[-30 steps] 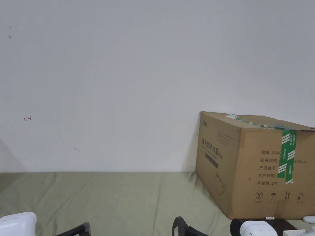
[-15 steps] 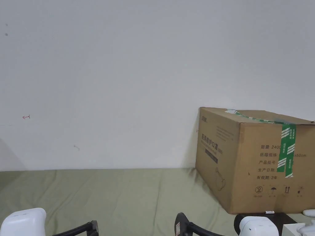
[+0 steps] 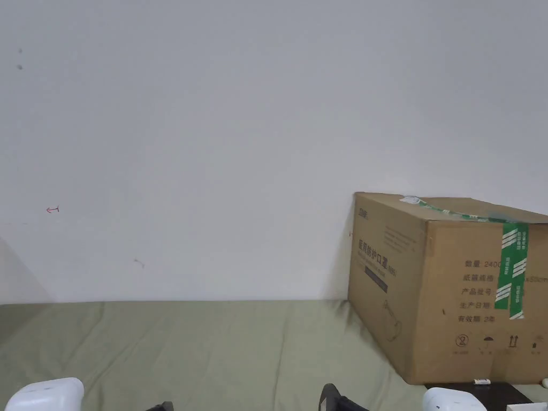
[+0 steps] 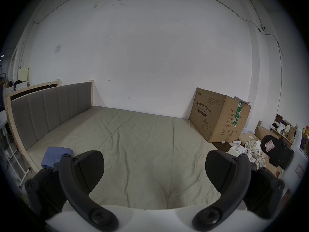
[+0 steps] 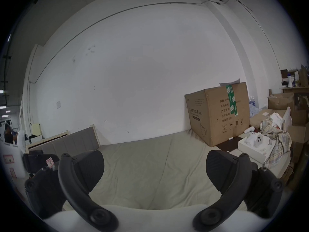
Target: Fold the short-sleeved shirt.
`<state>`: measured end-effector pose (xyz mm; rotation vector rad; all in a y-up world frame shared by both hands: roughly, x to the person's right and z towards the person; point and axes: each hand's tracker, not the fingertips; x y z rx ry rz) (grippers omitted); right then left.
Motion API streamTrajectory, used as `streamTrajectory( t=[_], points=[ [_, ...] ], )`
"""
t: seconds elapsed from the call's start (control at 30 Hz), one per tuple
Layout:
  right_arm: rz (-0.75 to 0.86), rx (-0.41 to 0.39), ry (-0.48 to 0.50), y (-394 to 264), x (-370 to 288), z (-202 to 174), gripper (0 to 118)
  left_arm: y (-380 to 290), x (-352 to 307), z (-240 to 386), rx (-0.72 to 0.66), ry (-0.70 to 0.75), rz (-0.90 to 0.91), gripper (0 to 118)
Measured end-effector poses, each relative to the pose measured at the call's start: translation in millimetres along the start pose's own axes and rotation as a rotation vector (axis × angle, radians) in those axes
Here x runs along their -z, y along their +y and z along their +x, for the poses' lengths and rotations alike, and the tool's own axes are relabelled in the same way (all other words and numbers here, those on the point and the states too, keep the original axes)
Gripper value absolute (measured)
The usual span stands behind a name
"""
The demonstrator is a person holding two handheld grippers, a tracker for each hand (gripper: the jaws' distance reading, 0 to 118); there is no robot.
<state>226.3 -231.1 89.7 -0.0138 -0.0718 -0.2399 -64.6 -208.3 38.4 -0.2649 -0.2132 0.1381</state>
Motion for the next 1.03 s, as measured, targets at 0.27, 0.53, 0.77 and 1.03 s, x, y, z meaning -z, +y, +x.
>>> streamTrajectory(
  t=[0.27, 0.53, 0.77, 1.03],
  points=[
    [0.018, 0.058, 0.046, 10, 12, 1, 118, 7, 9, 1, -0.006, -0.013, 0.016, 118],
    [0.027, 0.026, 0.074, 16, 13, -2, 118, 3, 17, 1, -0.018, -0.017, -0.003, 118],
    [0.029, -0.016, 0.026, 13, 11, -1, 118, 1, 18, 2, -0.003, -0.011, -0.015, 118],
    [0.036, -0.021, 0.025, 11, 12, 4, 118, 0, 19, 3, 0.006, -0.005, -0.017, 118]
  ],
)
